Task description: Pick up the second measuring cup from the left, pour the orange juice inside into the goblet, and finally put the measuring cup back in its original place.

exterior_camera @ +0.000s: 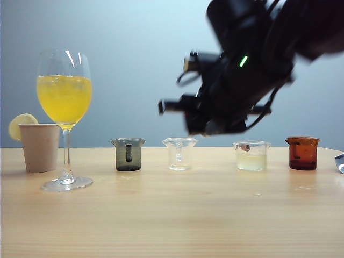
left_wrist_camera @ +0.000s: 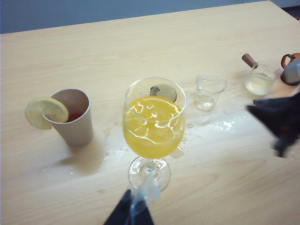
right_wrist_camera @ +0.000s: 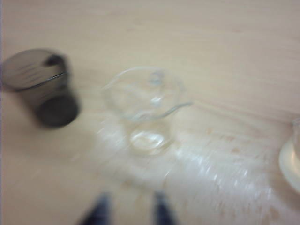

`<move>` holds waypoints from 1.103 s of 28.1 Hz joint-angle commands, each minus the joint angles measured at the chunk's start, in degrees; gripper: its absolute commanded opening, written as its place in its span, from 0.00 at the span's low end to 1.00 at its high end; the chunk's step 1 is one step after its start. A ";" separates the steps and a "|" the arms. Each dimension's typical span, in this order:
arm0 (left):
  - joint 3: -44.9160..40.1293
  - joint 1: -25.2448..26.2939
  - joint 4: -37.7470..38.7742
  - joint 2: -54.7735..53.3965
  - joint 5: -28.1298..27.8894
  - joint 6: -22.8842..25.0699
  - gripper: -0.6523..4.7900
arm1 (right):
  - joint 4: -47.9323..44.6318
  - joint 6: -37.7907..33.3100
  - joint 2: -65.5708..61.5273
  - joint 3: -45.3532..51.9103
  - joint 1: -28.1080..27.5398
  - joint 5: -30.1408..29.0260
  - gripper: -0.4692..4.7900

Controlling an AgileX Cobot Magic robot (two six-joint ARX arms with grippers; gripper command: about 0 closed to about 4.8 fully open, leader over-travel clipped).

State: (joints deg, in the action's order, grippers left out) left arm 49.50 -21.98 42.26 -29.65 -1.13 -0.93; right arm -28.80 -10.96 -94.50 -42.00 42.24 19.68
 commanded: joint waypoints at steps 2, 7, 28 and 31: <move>0.04 0.02 -0.76 0.07 -0.17 0.07 0.11 | 12.94 0.57 12.02 0.42 0.02 -8.70 0.08; 0.04 0.02 -0.76 0.07 -0.17 0.07 0.11 | 22.93 4.39 27.30 0.46 -0.57 -14.32 0.08; -5.25 14.73 -2.25 5.51 7.34 0.07 0.11 | 46.80 4.00 86.25 16.46 -14.29 -17.94 0.08; -9.05 17.40 -2.25 9.84 6.93 0.07 0.11 | 46.90 2.38 88.37 19.43 -14.78 -15.87 0.08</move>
State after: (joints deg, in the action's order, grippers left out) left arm 41.93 -5.34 40.71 -21.47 5.85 -0.93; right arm 18.76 -7.60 -6.31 -23.33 27.57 2.35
